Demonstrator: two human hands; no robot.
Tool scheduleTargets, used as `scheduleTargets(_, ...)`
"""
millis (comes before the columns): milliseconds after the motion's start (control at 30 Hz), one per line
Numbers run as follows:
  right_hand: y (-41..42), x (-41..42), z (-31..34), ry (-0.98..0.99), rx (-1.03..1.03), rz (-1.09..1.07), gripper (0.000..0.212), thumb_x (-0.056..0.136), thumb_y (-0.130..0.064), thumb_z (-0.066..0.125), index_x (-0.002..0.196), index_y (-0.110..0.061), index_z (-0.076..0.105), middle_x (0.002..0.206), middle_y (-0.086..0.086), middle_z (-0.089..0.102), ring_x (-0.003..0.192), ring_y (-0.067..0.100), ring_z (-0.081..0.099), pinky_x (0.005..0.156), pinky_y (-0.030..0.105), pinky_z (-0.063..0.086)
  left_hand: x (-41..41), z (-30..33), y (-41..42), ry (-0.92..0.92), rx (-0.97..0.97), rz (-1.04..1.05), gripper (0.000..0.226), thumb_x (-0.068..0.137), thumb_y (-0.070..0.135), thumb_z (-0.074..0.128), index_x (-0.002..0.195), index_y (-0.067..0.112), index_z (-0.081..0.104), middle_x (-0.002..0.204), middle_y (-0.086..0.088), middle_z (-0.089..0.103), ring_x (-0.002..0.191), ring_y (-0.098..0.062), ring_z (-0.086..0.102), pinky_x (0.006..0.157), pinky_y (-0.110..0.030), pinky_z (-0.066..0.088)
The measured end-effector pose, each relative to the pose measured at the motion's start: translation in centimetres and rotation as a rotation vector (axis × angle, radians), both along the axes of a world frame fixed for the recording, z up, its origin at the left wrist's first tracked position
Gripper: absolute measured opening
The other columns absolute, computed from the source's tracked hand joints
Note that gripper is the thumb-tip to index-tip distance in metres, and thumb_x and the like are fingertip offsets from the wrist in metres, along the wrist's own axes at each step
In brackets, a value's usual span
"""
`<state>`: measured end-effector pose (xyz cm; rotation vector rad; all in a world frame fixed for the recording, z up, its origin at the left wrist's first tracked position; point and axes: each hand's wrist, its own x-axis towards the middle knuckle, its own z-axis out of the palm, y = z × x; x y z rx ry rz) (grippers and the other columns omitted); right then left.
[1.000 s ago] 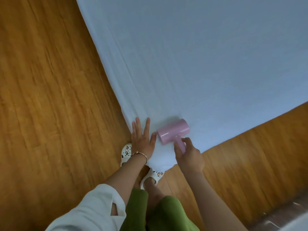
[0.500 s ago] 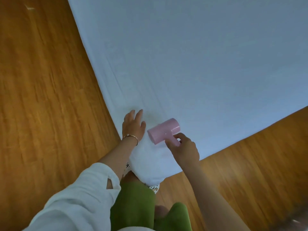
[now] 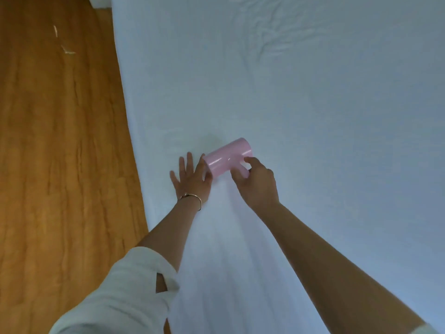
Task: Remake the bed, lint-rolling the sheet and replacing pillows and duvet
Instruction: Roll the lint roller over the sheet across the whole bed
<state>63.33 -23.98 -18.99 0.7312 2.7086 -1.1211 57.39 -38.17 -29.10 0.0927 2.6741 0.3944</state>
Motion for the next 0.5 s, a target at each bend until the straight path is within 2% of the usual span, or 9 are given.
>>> scheduleTargets(133,-0.1,-11.0,-2.2,0.094,0.026,0.038,0.044,0.094,-0.043,0.055,0.131,-0.020,0.053,0.105,0.009,0.068,0.096,0.031,0.064,0.075,0.033,0.048,-6.5,-1.5,1.4,0.130,-0.075,0.138,0.060,0.097,0.060,0.009,0.152,0.040,-0.003,0.160,0.005,-0.016,0.147,-0.018,-0.018,0.117,-0.051,-0.010)
scheduleTargets(300,0.1,-22.4,-4.3,0.196,0.010,-0.011,0.041,0.095,-0.042,0.055,0.125,-0.015,0.058,0.114,0.006,0.067,0.100,0.025,0.064,0.074,0.026,0.041,-7.1,-4.0,2.0,0.313,-0.090,0.207,0.061,0.095,0.061,0.008,0.151,0.042,-0.008,0.161,0.004,-0.013,0.148,-0.019,-0.014,0.117,-0.048,-0.012)
scheduleTargets(433,0.2,-26.9,-6.0,0.182,-0.049,-0.028,0.042,0.090,-0.039,0.061,0.124,-0.015,0.060,0.115,0.005,0.066,0.103,0.025,0.063,0.083,0.033,0.051,-7.4,-5.3,2.2,0.371,-0.063,0.230,0.061,0.096,0.060,0.010,0.151,0.041,-0.006,0.161,0.005,-0.013,0.148,-0.018,-0.014,0.117,-0.048,-0.012)
scheduleTargets(500,0.3,-27.0,-7.1,0.168,-0.083,-0.053,0.037,0.087,-0.036,0.064,0.118,-0.016,0.063,0.109,0.004,0.066,0.099,0.026,0.064,0.083,0.035,0.053,-7.4,-5.8,2.3,0.367,-0.059,0.227,0.060,0.096,0.059,0.010,0.151,0.041,-0.007,0.161,0.005,-0.015,0.147,-0.017,-0.016,0.117,-0.047,-0.014)
